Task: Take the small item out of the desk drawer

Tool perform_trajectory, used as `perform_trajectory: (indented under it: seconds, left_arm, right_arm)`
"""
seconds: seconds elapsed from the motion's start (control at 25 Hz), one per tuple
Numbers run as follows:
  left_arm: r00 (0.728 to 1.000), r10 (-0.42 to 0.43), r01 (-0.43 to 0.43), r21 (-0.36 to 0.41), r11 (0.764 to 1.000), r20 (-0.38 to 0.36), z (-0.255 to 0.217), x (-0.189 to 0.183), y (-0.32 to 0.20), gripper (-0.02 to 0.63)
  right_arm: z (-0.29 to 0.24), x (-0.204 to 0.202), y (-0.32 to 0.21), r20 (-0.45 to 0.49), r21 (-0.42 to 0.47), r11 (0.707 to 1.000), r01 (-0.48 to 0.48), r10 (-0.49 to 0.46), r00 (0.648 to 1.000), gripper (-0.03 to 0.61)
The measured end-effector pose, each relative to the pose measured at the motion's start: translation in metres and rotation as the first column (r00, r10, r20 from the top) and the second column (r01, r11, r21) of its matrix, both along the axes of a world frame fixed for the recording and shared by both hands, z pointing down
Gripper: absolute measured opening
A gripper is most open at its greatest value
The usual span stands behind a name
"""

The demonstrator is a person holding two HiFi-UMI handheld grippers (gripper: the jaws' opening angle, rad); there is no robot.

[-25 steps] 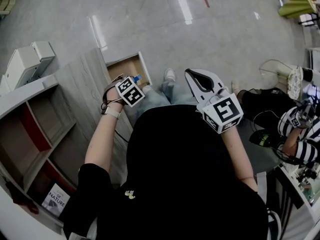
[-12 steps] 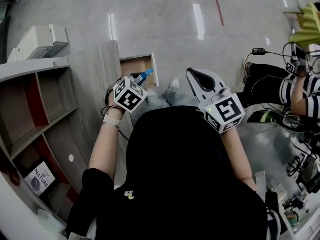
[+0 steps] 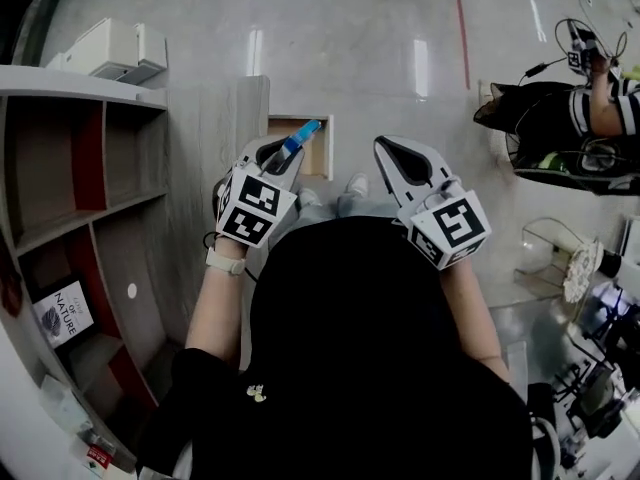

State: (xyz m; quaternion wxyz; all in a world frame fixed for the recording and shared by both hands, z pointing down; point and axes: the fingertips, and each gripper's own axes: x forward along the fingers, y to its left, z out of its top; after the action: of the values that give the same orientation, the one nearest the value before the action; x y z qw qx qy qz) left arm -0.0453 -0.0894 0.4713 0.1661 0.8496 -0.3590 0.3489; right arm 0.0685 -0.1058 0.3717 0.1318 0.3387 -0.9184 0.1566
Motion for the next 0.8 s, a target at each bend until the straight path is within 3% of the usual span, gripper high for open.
perform_trajectory:
  seconds: [0.2, 0.36, 0.8]
  left_arm:
    - [0.991, -0.087, 0.097, 0.101, 0.99, -0.102, -0.048, -0.017, 0.0, 0.094]
    - [0.97, -0.158, 0.19, 0.169, 0.967, -0.187, -0.078, -0.035, 0.003, 0.094]
    - [0.871, -0.263, 0.404, 0.303, 0.863, -0.414, -0.131, -0.075, 0.017, 0.094]
  right_arm:
    - [-0.015, -0.023, -0.002, 0.019, 0.036, 0.998, 0.056, -0.057, 0.998, -0.003]
    - [-0.029, -0.039, -0.005, 0.047, 0.064, 0.994, 0.086, -0.089, 0.995, -0.003]
    - [-0.051, -0.085, -0.003, 0.08, 0.119, 0.977, 0.175, -0.185, 0.98, -0.003]
